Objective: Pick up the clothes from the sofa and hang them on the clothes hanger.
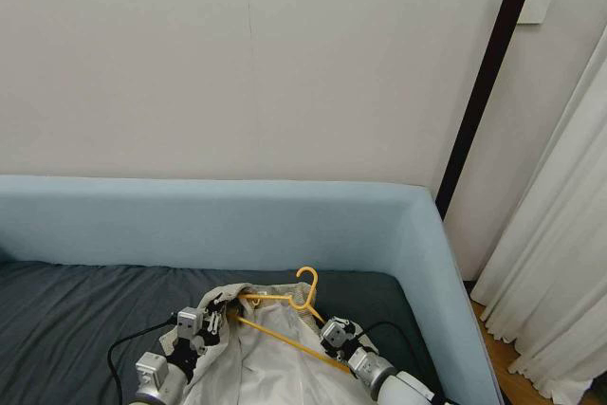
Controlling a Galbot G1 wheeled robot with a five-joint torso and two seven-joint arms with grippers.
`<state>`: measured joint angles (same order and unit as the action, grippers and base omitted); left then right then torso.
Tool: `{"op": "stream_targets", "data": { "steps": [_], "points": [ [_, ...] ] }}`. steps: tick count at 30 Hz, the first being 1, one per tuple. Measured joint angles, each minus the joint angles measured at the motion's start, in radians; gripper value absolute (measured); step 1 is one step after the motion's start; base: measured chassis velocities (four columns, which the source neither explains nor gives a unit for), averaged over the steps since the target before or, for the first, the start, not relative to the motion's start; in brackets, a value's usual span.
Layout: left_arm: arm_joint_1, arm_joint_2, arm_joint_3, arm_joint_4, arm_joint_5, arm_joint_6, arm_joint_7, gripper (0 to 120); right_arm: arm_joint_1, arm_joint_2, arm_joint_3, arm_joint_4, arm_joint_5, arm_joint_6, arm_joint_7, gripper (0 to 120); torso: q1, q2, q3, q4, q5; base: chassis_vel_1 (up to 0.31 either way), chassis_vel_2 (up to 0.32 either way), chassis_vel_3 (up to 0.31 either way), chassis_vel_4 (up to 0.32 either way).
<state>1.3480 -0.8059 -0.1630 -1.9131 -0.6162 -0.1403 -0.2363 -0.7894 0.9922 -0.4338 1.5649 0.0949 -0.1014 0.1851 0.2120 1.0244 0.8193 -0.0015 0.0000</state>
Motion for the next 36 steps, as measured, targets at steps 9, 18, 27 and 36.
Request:
{"op": "stream_targets", "data": {
  "steps": [9, 18, 27, 36],
  "points": [
    [-0.039, 0.006, 0.069, -0.008, 0.008, 0.024, -0.019, 2, 0.06, 0.026, -0.053, -0.012, -0.029, -0.023, 0.019, 5, 0.0, 0.0, 0.0, 0.0, -0.0002, 0.0, 0.0, 0.0, 0.0],
    [-0.114, 0.051, 0.125, -0.023, -0.015, 0.046, -0.033, 2, 0.099, 0.048, -0.09, -0.028, -0.105, -0.015, 0.021, 5, 0.0, 0.0, 0.0, 0.0, -0.0001, 0.0, 0.0, 0.0, 0.0],
    [-0.25, 0.066, 0.229, -0.008, -0.037, 0.069, -0.045, 2, 0.114, 0.058, -0.106, -0.045, -0.128, -0.006, 0.014, 5, 0.0, 0.0, 0.0, -0.0001, -0.0001, 0.0, 0.0, 0.0, 0.0],
    [-0.292, 0.061, 0.287, -0.011, -0.036, 0.082, -0.045, 2, 0.122, 0.056, -0.105, -0.04, -0.145, -0.003, 0.004, 5, 0.0, 0.0, 0.0, 0.0, -0.0002, 0.0, 0.0, 0.0, 0.0]
  ]
}}
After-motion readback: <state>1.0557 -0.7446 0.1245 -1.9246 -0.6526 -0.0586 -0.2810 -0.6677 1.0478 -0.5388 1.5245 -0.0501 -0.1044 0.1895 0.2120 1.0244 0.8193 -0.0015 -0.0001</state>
